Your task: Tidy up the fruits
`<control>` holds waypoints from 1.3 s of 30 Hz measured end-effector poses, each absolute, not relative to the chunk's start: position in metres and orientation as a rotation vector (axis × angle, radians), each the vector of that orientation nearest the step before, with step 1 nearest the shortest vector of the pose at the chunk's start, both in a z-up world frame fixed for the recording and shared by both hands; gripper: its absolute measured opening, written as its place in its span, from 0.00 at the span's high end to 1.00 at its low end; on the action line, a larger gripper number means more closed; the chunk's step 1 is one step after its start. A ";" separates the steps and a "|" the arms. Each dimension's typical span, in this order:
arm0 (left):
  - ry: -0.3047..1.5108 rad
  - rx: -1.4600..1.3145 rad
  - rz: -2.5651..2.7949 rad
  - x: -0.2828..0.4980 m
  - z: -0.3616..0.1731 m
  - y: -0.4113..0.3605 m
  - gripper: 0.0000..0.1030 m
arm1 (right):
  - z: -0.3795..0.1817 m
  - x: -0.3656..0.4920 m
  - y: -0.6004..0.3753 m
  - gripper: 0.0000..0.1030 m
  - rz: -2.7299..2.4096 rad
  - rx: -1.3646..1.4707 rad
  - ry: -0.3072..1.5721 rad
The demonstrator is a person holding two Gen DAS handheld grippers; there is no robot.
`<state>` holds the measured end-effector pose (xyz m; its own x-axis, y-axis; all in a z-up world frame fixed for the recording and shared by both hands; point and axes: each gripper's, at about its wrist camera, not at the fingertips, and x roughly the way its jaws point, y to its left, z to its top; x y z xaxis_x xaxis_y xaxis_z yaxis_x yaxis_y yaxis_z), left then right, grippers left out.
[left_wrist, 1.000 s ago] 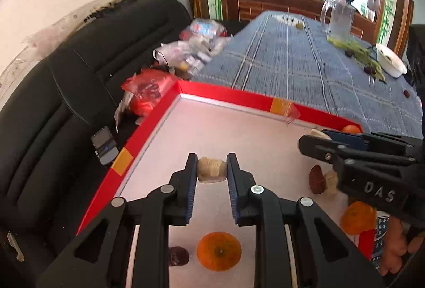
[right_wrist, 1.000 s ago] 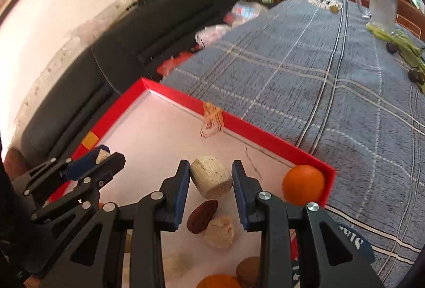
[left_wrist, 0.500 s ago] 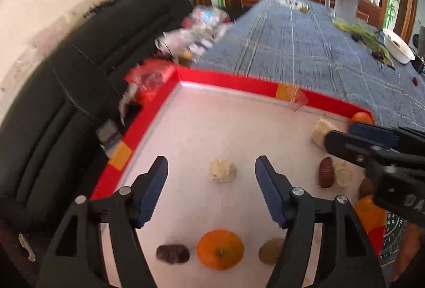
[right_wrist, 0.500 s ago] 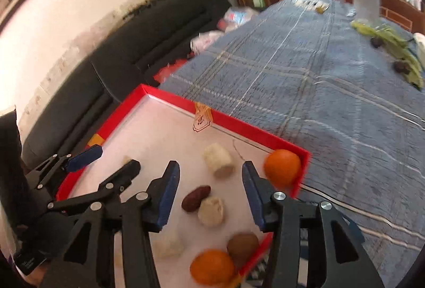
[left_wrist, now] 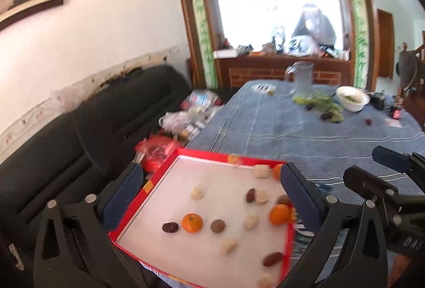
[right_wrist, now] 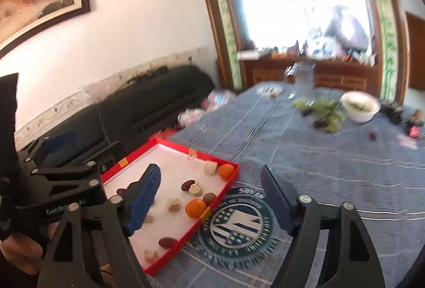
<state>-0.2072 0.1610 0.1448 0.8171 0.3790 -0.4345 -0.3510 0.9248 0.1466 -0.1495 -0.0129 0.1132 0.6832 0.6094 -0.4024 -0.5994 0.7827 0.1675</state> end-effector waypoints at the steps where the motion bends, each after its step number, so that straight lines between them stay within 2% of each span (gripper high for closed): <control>1: 0.468 0.064 0.384 -0.211 0.148 0.156 0.00 | 0.116 -0.159 -0.019 0.23 0.668 0.024 0.438; 7: 0.392 0.098 0.350 -0.251 0.158 0.121 0.00 | 0.119 -0.203 -0.057 0.18 0.599 0.095 0.395; 13: 0.360 0.109 0.275 -0.291 0.160 0.099 0.00 | 0.119 -0.242 -0.084 0.10 0.513 0.171 0.358; 16: 0.340 0.108 0.265 -0.312 0.162 0.096 0.00 | 0.123 -0.267 -0.088 0.01 0.479 0.180 0.294; 20: 0.322 0.062 0.308 -0.333 0.162 0.106 0.00 | 0.120 -0.285 -0.086 0.00 0.475 0.182 0.228; 31: 0.308 0.071 0.416 -0.336 0.144 0.117 0.00 | 0.105 -0.284 -0.081 0.00 0.475 0.229 0.278; 39: 0.337 0.039 0.412 -0.342 0.133 0.120 0.00 | 0.104 -0.298 -0.069 0.00 0.488 0.156 0.248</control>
<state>-0.3417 0.1204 0.1334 0.8617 0.3994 -0.3130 -0.3867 0.9163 0.1046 -0.2981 -0.0688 0.1043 0.8540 0.4811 -0.1981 -0.4434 0.8722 0.2065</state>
